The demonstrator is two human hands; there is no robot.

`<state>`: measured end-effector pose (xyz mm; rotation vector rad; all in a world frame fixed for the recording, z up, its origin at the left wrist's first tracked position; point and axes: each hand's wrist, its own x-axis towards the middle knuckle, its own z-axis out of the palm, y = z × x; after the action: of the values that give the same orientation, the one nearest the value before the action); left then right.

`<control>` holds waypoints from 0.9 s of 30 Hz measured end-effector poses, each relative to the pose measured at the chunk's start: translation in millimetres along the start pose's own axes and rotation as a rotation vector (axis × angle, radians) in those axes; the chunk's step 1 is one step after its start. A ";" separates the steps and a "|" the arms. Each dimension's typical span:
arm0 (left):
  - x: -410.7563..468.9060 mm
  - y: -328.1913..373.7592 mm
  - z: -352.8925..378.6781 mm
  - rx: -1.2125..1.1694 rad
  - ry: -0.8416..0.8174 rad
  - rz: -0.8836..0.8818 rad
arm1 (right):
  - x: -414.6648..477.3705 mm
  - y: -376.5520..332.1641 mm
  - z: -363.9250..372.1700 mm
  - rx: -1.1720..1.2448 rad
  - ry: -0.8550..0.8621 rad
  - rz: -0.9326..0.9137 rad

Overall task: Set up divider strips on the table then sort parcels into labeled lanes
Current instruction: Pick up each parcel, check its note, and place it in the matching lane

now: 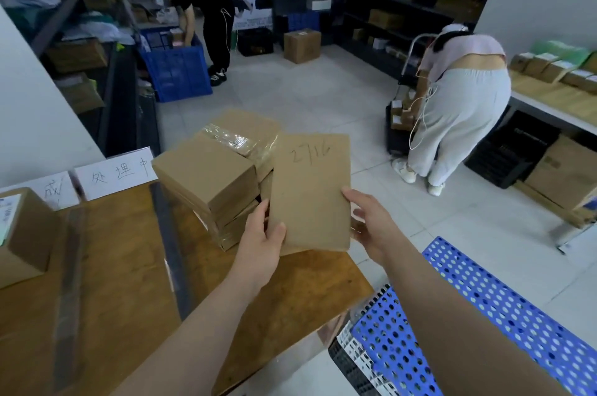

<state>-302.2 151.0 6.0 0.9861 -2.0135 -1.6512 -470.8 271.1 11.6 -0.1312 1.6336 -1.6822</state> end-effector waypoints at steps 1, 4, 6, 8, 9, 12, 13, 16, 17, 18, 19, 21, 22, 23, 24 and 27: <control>-6.9 -1.2 0.5 -0.009 -0.023 0.009 | -4.5 0.9 -4.7 0.007 -0.027 0.029; -23.1 -4.1 -0.5 -0.011 -0.070 0.024 | -19.5 4.9 -16.3 -0.062 -0.141 0.024; -27.2 -5.6 -1.8 0.032 -0.072 0.024 | -28.2 5.8 -18.5 -0.196 -0.148 -0.018; -31.5 -5.4 -0.4 0.058 -0.063 0.024 | -34.4 5.6 -15.6 -0.333 -0.095 -0.031; -34.5 -5.5 1.9 0.045 -0.064 0.014 | -37.7 5.1 -12.9 -0.399 -0.078 -0.030; -44.3 -7.1 12.2 -0.019 -0.053 -0.100 | -47.9 4.6 -6.9 -0.566 -0.105 -0.050; -47.1 -7.3 14.7 -0.022 -0.041 -0.164 | -50.4 4.6 -7.0 -0.592 -0.113 -0.066; -54.6 -9.9 17.6 -0.013 -0.035 -0.305 | -51.8 8.0 -10.6 -0.615 -0.125 -0.123; -57.1 -11.4 17.5 -0.034 -0.038 -0.314 | -50.6 10.4 -11.4 -0.609 -0.141 -0.135; -59.9 -12.5 16.9 -0.077 -0.045 -0.316 | -49.4 12.7 -11.6 -0.581 -0.167 -0.135; -62.1 -14.5 15.5 -0.146 -0.059 -0.323 | -48.9 14.2 -10.8 -0.524 -0.193 -0.117; -66.9 -17.7 11.0 -0.357 -0.100 -0.359 | -47.8 15.9 -7.7 -0.391 -0.245 -0.071; -68.6 -19.6 7.8 -0.486 -0.120 -0.372 | -47.0 16.1 -5.2 -0.356 -0.272 -0.064; -69.5 -22.0 3.9 -0.622 -0.131 -0.369 | -46.3 15.9 -2.3 -0.347 -0.296 -0.065; -69.7 -24.7 -0.2 -0.758 -0.132 -0.354 | -45.7 16.5 0.9 -0.354 -0.318 -0.060; -67.6 -33.4 -14.1 -1.049 -0.097 -0.290 | -44.9 19.7 11.6 -0.392 -0.336 0.037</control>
<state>-236.3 186.1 -11.9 0.7789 -0.7701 -2.4829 -424.2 290.1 15.3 -0.5428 1.6701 -1.2152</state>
